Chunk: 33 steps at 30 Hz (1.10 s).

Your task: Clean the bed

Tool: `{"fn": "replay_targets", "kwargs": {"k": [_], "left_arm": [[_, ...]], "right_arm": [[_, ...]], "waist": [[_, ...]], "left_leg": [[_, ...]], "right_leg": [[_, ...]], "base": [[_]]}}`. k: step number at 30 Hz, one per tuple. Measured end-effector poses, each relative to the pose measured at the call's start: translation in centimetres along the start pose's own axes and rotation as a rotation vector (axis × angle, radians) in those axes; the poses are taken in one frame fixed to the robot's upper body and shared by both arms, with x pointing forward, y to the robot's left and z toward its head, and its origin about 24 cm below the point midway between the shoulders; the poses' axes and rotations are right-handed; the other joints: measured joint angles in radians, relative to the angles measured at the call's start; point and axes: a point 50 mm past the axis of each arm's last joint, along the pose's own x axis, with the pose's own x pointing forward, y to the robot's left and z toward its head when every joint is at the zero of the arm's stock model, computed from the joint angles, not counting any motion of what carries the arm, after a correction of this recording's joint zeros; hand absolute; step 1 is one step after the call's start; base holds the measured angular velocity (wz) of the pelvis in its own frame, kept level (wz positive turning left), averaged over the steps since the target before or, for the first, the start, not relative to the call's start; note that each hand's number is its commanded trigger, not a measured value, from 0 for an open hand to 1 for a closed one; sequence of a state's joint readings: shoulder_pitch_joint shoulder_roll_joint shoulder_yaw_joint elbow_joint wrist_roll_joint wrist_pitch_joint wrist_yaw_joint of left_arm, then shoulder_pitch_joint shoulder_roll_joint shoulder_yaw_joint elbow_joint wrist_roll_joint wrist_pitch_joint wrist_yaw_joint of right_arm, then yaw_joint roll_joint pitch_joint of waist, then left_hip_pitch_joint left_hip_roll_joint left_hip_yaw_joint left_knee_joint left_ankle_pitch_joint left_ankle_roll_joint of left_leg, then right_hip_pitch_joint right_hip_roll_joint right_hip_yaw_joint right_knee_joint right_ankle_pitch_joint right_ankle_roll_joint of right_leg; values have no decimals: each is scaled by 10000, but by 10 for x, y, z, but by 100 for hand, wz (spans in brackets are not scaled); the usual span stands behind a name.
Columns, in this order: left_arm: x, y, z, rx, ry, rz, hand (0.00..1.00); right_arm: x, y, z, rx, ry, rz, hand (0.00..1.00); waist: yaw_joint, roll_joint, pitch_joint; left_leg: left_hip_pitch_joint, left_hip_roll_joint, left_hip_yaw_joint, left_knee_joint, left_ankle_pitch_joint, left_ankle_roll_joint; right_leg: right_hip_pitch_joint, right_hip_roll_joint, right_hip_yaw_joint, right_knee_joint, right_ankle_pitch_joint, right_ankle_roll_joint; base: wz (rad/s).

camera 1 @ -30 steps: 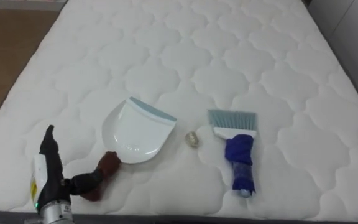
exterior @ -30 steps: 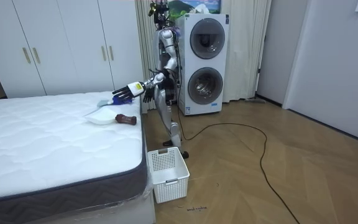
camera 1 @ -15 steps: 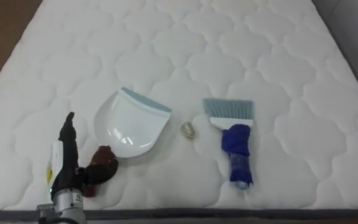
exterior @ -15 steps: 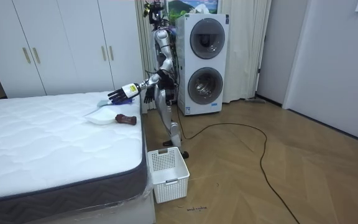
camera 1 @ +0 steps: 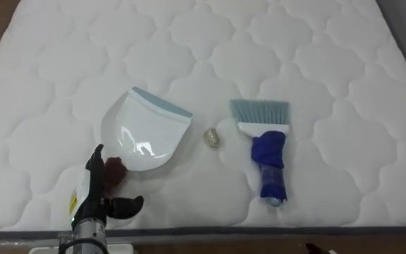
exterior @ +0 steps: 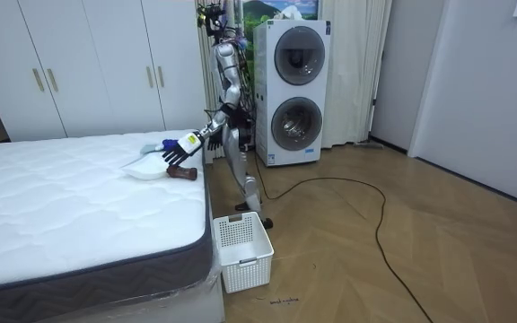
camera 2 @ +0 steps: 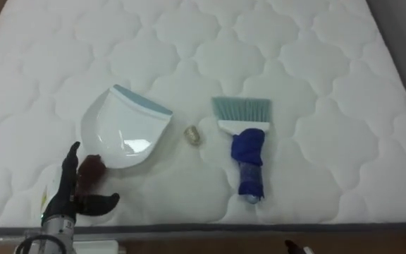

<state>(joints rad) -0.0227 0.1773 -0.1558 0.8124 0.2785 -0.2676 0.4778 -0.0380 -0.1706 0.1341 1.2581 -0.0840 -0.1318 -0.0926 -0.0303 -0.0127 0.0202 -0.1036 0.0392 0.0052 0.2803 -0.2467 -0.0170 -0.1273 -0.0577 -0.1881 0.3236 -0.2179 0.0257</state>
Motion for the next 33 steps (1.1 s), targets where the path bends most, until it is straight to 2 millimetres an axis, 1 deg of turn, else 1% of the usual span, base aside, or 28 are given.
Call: {"fn": "replay_targets", "kwargs": {"k": [1, 2, 3, 4, 5, 6, 7, 9, 10, 11, 12, 13, 15, 17, 18, 20, 22, 23, 24, 25, 27, 29, 33], "left_arm": [[1, 0, -2, 57, 104, -29, 0], [2, 0, -2, 75, 125, -26, 0], [4, 1, 0, 92, 121, 28, 0], [8, 5, 3, 30, 80, 351, 0], [13, 12, 3, 10, 96, 650, 0], [18, 13, 5, -181, 342, 879, 0], [22, 9, 10, -292, 360, 851, 0], [29, 11, 22, -430, 29, 1071, 0], [32, 12, 27, -494, -122, 1271, 0], [32, 13, 27, -526, -130, 1367, 0], [33, 14, 27, -558, -106, 1505, 0], [32, 13, 25, -537, -10, 1546, 0], [32, 14, 24, -506, 39, 1564, 0], [33, 14, 25, -671, 134, 1700, 0], [35, 15, 25, -778, 225, 1771, 0], [34, 15, 21, -754, 423, 1909, 0], [34, 16, 20, -812, 521, 2170, 0], [34, 17, 21, -822, 499, 2232, 0], [35, 17, 23, -840, 450, 2386, 0], [35, 18, 24, -863, 448, 2524, 0], [35, 19, 24, -866, 427, 2690, 0], [36, 19, 26, -881, 399, 2865, 0], [37, 19, 30, -1002, 338, 3023, 0]], "right_arm": [[0, -1, 0, 44, 52, -88, 0], [0, -1, -1, 142, 84, -160, 0], [1, -5, 1, 467, 74, -425, 0], [3, -7, 12, 757, -201, -589, 0], [5, -8, 20, 778, -410, -661, 0], [7, -14, 29, 608, -650, -914, 0], [6, -16, 25, 509, -467, -1075, 0], [6, -16, 21, 386, -256, -1018, 0], [6, -14, 20, 405, -198, -984, 0], [6, -14, 18, 443, -156, -963, 0], [6, -14, 18, 561, -128, -969, 0], [6, -15, 19, 693, -105, -988, 0], [7, -15, 23, 696, -185, -992, 0], [8, -12, 27, 758, -282, -904, 0], [7, -10, 27, 736, -276, -844, 0], [8, -10, 28, 628, -310, -833, 0], [8, -15, 28, 405, -351, -896, 0], [8, -15, 29, 388, -360, -914, 0], [8, -16, 30, 397, -386, -945, 0], [8, -16, 30, 453, -386, -981, 0], [8, -17, 31, 482, -415, -994, 0], [8, -17, 31, 504, -420, -996, 0], [9, -17, 33, 496, -467, -1006, 0]], "waist": [[-2, 30, 19], [-14, 46, 33], [-33, 208, 161], [-23, 159, 163], [-14, 29, 147], [-98, 189, 282], [-159, 295, 263], [-190, 269, 279], [-173, 232, 282], [-161, 182, 258], [-146, 119, 252], [-100, 58, 224], [-112, 72, 227], [-170, 90, 230], [-174, 90, 233], [-172, 159, 244], [-176, 299, 269], [-176, 319, 269], [-148, 367, 290], [-114, 371, 286], [-133, 405, 284], [-198, 405, 282], [-198, 410, 282]], "left_leg": [[-74, -4, -130, 199, 0, 0], [-107, -2, -163, 284, 0, 0], [-84, 75, -697, 275, 1, 3], [-323, 65, -1320, 351, -13, 2], [-603, -2, -1234, 597, -58, -9], [-1172, 36, -914, 1309, -372, -212], [-1414, 42, -656, 1457, -492, -234], [-1765, 18, -585, 1227, -350, -211], [-1940, 21, -238, 1180, -271, -68], [-1913, 17, -82, 1207, -239, -18], [-1918, -36, 83, 1308, -211, 31], [-1982, -117, 206, 1396, -190, 69], [-2253, -199, 219, 1658, -210, 137], [-2519, -186, 253, 1854, -255, 198], [-2573, -188, 256, 1929, -332, 207], [-2706, -190, 258, 2163, -351, 234], [-2904, -157, 259, 2433, -406, 255], [-2967, -158, 262, 2477, -411, 246], [-3103, -144, 277, 2581, -411, 245], [-3194, -132, 359, 2641, -411, 247], [-3332, -130, 355, 2739, -406, 253], [-3432, -138, 358, 2794, -403, 245], [-3492, -147, 417, 2853, -400, 219]], "right_leg": [[-184, -42, -1, 415, 0, -1], [-351, -74, -34, 706, -3, -8], [-1093, -109, -131, 1726, -205, -167], [-1973, 90, 22, 1350, -239, -586], [-2364, 159, 59, 678, 114, -763], [-2669, 159, -188, 584, 1136, -922], [-2706, 197, -176, 626, 1074, -950], [-2797, 210, -7, 758, 1067, -938], [-2843, 215, 10, 888, 1032, -889], [-2903, 182, 18, 984, 1017, -868], [-2966, 106, -14, 1097, 1009, -855], [-3008, 84, -65, 1092, 996, -833], [-3120, -10, -91, 1098, 981, -808], [-3218, -25, -72, 1155, 969, -758], [-3302, -32, -49, 1210, 944, -719], [-3339, -31, -29, 1284, 975, -674], [-3406, -13, -37, 1315, 1033, -618], [-3465, -13, -34, 1323, 1066, -623], [-3567, -6, -37, 1345, 1125, -645], [-3701, -8, 4, 1430, 1145, -662], [-3836, -15, 0, 1522, 1153, -680], [-3969, -35, 14, 1626, 1136, -707], [-4129, -25, 175, 1818, 1106, -790]], "base": [[-14], [-20], [-42], [-53], [-42], [-6], [9], [21], [22], [12], [-7], [-11], [1], [23], [17], [3], [-3], [0], [-10], [-9], [-4], [0], [-5]]}}
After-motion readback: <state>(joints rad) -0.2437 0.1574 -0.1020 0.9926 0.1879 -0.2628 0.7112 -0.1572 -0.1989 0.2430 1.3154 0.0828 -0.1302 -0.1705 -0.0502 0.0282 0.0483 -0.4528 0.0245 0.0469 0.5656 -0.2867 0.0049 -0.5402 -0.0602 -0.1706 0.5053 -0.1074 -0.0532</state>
